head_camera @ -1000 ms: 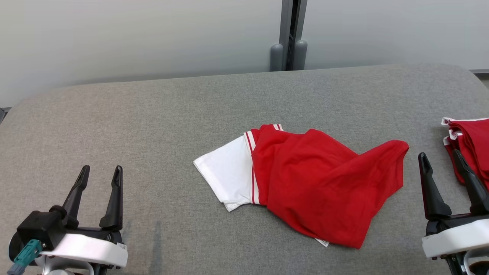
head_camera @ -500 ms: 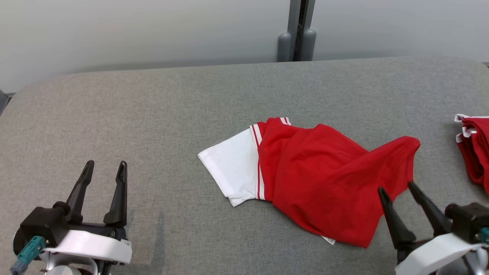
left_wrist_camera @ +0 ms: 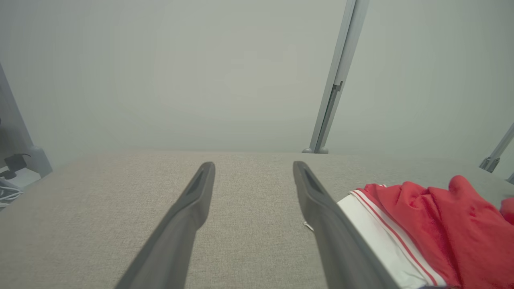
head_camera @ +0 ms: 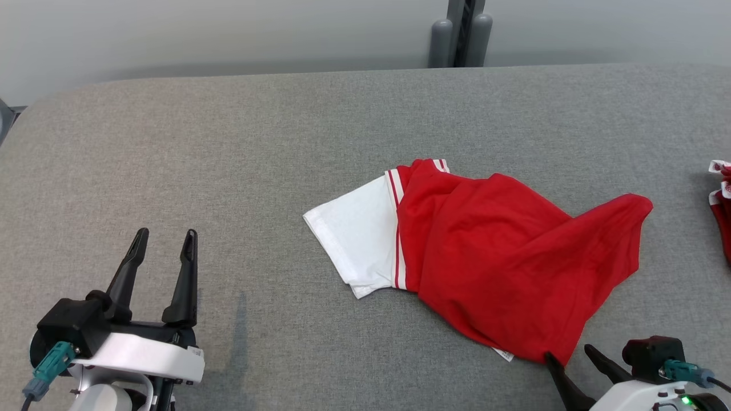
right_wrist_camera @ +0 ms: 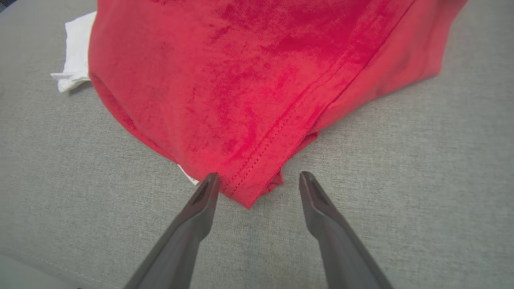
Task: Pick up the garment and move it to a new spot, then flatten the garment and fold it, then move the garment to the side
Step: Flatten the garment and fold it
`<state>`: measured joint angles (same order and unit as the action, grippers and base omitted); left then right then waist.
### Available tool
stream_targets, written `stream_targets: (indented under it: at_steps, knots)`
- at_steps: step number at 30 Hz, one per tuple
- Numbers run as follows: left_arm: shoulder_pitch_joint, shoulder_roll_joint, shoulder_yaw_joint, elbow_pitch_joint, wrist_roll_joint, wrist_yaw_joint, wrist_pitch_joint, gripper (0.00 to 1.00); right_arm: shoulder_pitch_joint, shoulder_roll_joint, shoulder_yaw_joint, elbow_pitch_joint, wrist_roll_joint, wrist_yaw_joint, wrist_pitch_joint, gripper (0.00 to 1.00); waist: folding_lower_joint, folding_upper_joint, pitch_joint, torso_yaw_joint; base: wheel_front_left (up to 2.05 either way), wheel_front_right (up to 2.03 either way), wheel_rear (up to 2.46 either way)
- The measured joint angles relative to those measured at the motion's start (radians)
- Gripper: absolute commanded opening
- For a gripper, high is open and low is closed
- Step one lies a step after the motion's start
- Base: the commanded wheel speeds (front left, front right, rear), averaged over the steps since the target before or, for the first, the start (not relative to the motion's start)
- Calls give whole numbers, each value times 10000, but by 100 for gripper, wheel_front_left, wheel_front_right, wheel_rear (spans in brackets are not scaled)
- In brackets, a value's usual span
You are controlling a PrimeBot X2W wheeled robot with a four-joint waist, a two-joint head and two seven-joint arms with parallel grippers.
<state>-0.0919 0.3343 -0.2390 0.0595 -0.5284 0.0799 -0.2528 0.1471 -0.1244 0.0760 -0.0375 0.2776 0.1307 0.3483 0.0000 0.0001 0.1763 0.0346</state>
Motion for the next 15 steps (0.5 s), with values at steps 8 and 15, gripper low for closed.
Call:
stream_targets:
  at_steps: [8, 15]
  knots:
    - [-98, -48, 65, 148, 35, -96, -42, 100, -519, 161, 267, 63, 698, 0, -161, 0, 0, 0, 167, 83, 0, 0, 0]
    - [-13, 10, 297, 69, 61, -77, -46, 100, -600, -132, 176, -1852, 2102, 0, 702, 0, 0, 0, 188, -120, 0, 0, 0]
